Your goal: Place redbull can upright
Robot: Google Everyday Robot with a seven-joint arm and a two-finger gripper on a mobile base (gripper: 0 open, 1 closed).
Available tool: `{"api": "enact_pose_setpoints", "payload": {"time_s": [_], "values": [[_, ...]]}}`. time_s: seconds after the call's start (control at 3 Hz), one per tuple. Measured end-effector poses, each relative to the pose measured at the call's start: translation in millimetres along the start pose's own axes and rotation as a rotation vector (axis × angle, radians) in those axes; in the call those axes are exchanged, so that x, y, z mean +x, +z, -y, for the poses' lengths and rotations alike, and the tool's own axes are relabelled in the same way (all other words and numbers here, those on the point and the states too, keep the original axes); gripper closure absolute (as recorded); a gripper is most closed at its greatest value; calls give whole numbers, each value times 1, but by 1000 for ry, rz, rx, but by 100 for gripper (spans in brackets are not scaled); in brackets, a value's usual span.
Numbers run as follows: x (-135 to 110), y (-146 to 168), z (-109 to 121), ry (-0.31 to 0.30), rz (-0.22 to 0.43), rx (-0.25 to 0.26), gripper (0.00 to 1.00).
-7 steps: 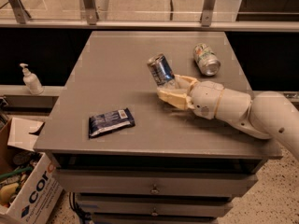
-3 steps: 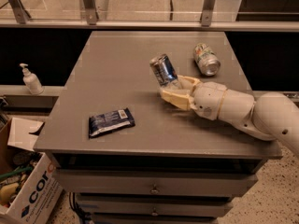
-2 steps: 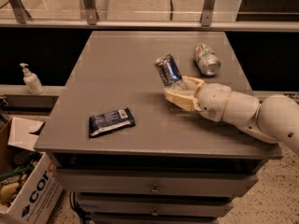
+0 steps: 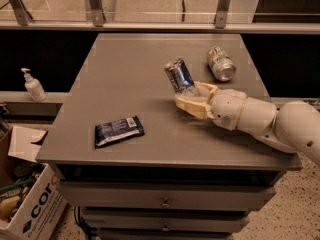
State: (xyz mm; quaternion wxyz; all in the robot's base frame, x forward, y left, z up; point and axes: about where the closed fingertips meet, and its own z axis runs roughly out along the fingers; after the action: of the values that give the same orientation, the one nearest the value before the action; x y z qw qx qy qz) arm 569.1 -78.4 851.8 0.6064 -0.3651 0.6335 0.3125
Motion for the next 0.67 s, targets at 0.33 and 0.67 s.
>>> {"api": "enact_pose_setpoints", "payload": {"time_s": [0.33, 0.67], "values": [[0, 0, 0, 0, 0, 0, 36], [10, -18, 3, 28, 2, 36, 13]]}}
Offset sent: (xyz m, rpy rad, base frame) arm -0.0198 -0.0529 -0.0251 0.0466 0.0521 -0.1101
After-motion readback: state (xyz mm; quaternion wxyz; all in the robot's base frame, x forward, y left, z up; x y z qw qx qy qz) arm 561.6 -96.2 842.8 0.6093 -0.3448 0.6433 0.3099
